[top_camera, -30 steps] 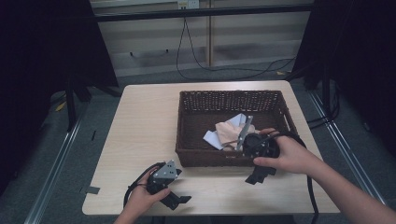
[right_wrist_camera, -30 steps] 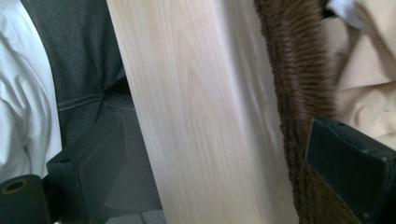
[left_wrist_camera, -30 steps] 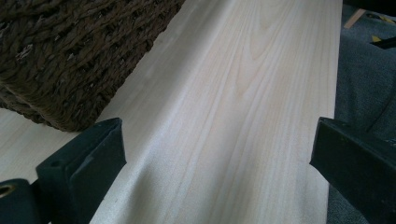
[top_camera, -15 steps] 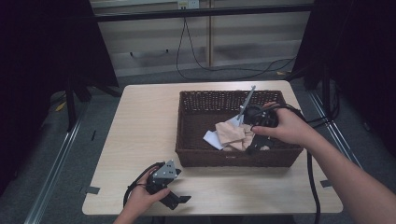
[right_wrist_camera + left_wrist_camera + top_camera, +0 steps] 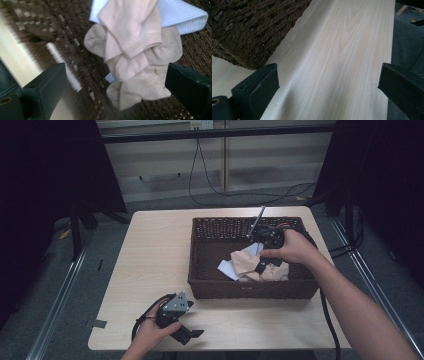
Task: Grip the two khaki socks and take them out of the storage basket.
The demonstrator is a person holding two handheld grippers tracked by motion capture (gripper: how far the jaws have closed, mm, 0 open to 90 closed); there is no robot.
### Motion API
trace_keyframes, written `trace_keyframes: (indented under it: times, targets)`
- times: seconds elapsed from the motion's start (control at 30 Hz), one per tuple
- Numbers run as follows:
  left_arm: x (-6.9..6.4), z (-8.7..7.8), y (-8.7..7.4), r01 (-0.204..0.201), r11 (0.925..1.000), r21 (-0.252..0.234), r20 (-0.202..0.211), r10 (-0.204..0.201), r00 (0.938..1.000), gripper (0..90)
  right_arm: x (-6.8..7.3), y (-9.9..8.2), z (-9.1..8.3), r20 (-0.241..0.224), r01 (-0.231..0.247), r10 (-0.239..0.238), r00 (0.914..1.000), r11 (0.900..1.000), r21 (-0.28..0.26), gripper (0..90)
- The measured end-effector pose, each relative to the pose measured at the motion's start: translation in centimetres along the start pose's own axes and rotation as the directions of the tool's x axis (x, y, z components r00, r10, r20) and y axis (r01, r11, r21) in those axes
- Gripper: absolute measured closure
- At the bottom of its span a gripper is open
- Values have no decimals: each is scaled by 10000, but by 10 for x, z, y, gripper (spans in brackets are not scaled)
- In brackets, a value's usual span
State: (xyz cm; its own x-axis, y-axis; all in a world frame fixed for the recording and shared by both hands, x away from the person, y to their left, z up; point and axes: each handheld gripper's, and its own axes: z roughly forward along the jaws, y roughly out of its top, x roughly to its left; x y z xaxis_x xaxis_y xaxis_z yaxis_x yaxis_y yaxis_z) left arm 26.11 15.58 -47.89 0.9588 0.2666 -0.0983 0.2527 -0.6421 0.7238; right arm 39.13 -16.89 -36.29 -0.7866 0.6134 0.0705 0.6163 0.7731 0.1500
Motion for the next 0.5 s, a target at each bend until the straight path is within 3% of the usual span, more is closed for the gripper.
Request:
trace_keyframes:
  times: [0.1,0.23,0.3,0.37,0.43,0.5]
  targets:
    - [0,0,0,-6,10000,-37,15,6,10000,26,-6,2,10,214,-240,243,9995,9996,-128,69]
    - [0,0,0,-28,10000,35,45,27,10000,26,-11,5,17,242,-475,484,9985,9982,-363,178]
    - [-1,1,0,17,10000,42,20,-17,10000,26,-13,8,22,134,-825,834,9964,9948,-599,247]
    - [-1,0,0,3,10000,65,-4,-3,10000,26,-15,10,25,291,-808,831,9961,9942,-712,292]
    - [-1,0,1,-10,10000,92,-7,10,10000,26,-17,13,32,211,-888,909,9956,9924,-857,403]
    - [-1,0,0,-16,10000,90,-2,16,10000,25,-16,14,33,223,-982,1004,9947,9918,-824,428]
